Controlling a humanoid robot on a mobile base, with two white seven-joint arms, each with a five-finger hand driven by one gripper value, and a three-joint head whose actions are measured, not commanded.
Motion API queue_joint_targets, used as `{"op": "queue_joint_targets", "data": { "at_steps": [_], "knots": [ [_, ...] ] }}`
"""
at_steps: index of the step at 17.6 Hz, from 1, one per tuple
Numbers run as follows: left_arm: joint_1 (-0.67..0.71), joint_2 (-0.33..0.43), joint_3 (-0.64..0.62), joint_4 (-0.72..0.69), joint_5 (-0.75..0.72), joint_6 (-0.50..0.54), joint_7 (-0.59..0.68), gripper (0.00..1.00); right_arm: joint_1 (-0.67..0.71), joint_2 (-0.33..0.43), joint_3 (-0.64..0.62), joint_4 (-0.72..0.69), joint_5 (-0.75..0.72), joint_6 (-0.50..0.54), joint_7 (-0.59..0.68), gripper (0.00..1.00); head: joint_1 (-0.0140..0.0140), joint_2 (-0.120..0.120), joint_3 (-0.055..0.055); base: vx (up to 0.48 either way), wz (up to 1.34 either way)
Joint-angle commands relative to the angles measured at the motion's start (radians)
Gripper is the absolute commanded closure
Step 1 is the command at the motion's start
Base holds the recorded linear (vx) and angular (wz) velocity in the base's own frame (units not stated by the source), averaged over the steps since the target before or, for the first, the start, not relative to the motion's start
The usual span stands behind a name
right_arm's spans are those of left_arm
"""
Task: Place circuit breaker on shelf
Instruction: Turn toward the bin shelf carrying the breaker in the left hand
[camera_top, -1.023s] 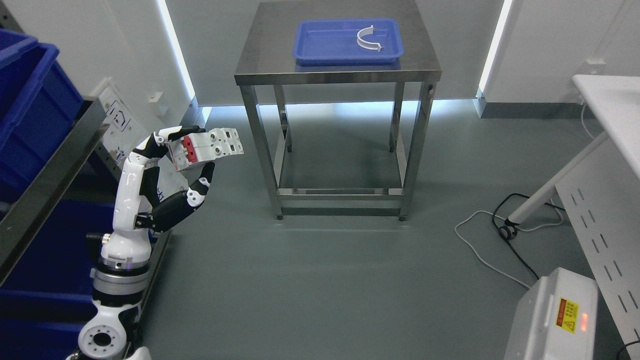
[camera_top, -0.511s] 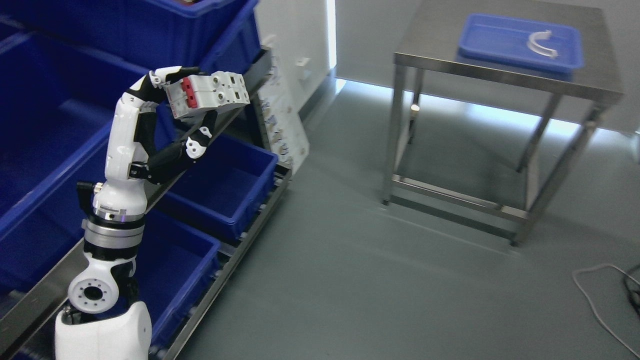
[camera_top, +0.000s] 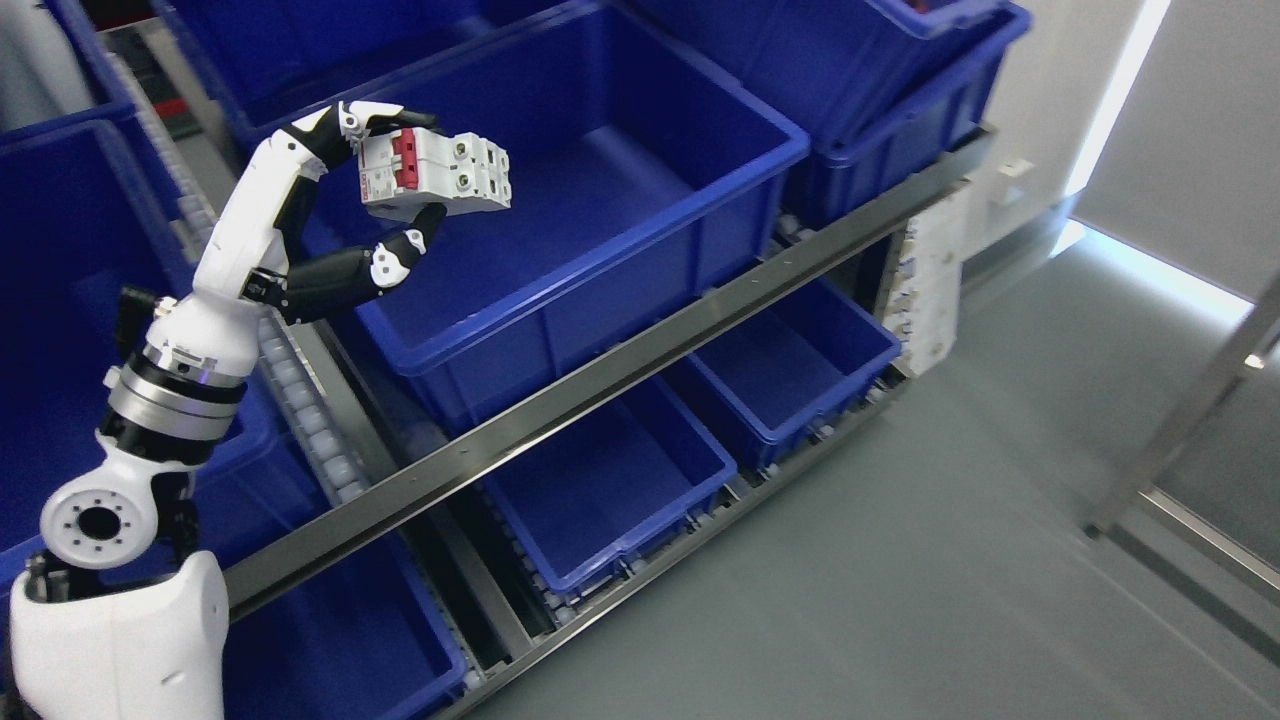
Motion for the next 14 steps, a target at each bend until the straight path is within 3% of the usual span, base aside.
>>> {"op": "queue_joint_targets", "data": {
  "at_steps": [1,3,9,14],
  "knots": [
    [-0.044,0.218,-0.007,0.041,-0.12,0.113,-0.104,0.9,0.001,-0.017,0.02,0.0,0.0,0.058,0.0,0.0,0.0,0.0,0.0,0.127,0.78],
    [-0.072,0.228,0.003,0.075,-0.185,0.116,-0.122,0.9,0.001,-0.017,0.02,0.0,0.0,0.058,0.0,0.0,0.0,0.0,0.0,0.134,0.67],
    [-0.147,0.386,0.015,0.233,-0.245,0.113,-0.122,0.9,0.001,-0.017,0.02,0.0,0.0,0.058,0.0,0.0,0.0,0.0,0.0,0.103,0.46],
    [-0.225,0.304,-0.08,0.518,-0.358,0.064,-0.104,0.89,0.001,-0.017,0.02,0.0,0.0,0.058,0.0,0.0,0.0,0.0,0.0,0.061,0.22]
  ]
}}
